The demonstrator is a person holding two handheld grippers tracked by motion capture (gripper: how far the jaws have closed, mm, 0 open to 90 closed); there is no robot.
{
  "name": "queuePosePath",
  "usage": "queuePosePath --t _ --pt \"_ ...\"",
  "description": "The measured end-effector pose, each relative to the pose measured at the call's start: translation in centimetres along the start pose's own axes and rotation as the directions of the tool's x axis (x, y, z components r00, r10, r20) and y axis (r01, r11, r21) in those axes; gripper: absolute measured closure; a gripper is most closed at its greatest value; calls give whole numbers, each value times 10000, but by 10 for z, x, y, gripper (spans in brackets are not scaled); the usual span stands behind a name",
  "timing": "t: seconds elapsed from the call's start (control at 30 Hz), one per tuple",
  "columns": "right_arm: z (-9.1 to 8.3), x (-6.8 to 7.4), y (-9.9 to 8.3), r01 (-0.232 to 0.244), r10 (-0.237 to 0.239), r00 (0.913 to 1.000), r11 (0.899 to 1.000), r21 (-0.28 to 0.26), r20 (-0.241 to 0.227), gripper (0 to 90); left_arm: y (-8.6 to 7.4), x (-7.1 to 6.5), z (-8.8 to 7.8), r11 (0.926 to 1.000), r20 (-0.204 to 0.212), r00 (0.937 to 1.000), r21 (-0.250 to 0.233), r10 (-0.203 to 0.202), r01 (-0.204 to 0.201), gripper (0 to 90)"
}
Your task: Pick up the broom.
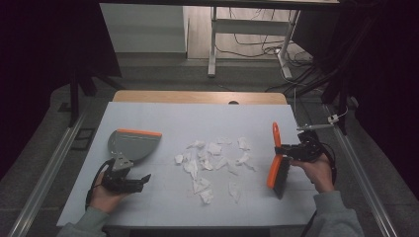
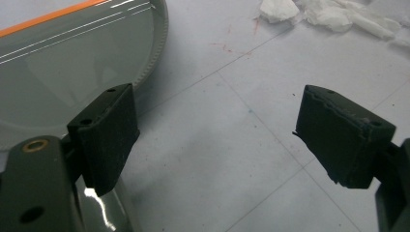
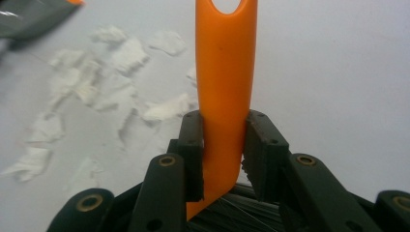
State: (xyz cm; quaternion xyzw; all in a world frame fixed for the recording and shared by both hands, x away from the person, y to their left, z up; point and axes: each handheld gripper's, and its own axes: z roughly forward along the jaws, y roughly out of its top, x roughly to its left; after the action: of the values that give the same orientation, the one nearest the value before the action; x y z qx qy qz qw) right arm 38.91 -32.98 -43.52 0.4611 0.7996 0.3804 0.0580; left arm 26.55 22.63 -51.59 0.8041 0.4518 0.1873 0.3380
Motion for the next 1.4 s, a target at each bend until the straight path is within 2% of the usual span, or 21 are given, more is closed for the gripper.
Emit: queuePosePath --t 0.17,0.27,0.3,0.4,0.43,0.47,0.5,0.6,0.63,0.7,0.77,0.8,1.0,1.07,1.13,1.2,1.3,1.33,1.4 --pt "-10 4 2 110 -151 9992 9937 -1114 -360 701 3 -2 1 9999 -4 10000 -78 78 -78 159" --pt "-15 7 5 125 -239 9982 9806 -1955 -556 700 3 -2 1 9999 -24 10000 -119 51 -52 159" --pt "-15 9 6 142 -270 9982 9735 -2284 -531 700 3 -1 1 9999 -31 10000 -118 50 -50 159" --pt "-15 12 9 262 -473 9967 9570 -2890 -664 700 3 -1 1 9999 -36 10000 -105 49 -49 159" --pt "-15 12 9 262 -473 9967 9570 -2890 -664 700 3 -1 1 9999 -44 10000 -111 48 -48 159" --pt "-14 15 12 343 -588 9959 9492 -3128 -694 700 4 -1 1 9999 -53 10000 -125 51 -52 160" --pt "-14 15 12 343 -588 9959 9492 -3128 -694 700 4 -1 1 9999 -53 10000 -125 51 -52 160" --pt "-13 21 15 546 -856 9939 9305 -3622 -700 700 5 -1 1 9998 -69 10000 -181 56 -57 159" --pt "-13 23 17 560 -879 9936 9277 -3692 -703 700 5 -1 2 9998 -71 10000 -196 58 -59 160" --pt "-14 26 19 549 -918 9932 9129 -4046 -723 700 8 -2 2 9996 -62 9999 -265 97 -98 160" --pt "-15 27 20 512 -907 9929 9095 -4125 -767 700 9 -2 2 9995 -44 9999 -287 131 -132 160" --pt "-15 32 23 536 -995 9913 9031 -4260 -863 699 10 -4 3 9994 -40 9999 -319 162 -163 160" --pt "-7 45 27 493 -1158 9860 8898 -4537 -1200 699 21 -13 4 9979 130 9992 -520 387 -380 160" --pt "-4 52 27 554 -1294 9834 8816 -4687 -1271 699 24 -15 4 9976 176 9989 -543 443 -433 160" --pt "-1 57 29 488 -1372 9785 8796 -4732 -1540 699 30 -20 4 9966 318 9980 -635 550 -529 159" --pt "2 61 30 506 -1449 9755 8798 -4727 -1653 699 40 -30 4 9936 485 9956 -840 801 -759 159" --pt "6 65 30 446 -1477 9722 8786 -4755 -1818 699 47 -36 5 9913 579 9936 -947 974 -917 159" --pt "10 69 30 438 -1530 9687 8805 -4720 -1957 699 54 -42 7 9891 714 9912 -1044 1114 -1037 159" --pt "13 72 30 446 -1548 9670 8845 -4644 -2021 699 58 -45 9 9883 808 9901 -1099 1150 -1058 159"
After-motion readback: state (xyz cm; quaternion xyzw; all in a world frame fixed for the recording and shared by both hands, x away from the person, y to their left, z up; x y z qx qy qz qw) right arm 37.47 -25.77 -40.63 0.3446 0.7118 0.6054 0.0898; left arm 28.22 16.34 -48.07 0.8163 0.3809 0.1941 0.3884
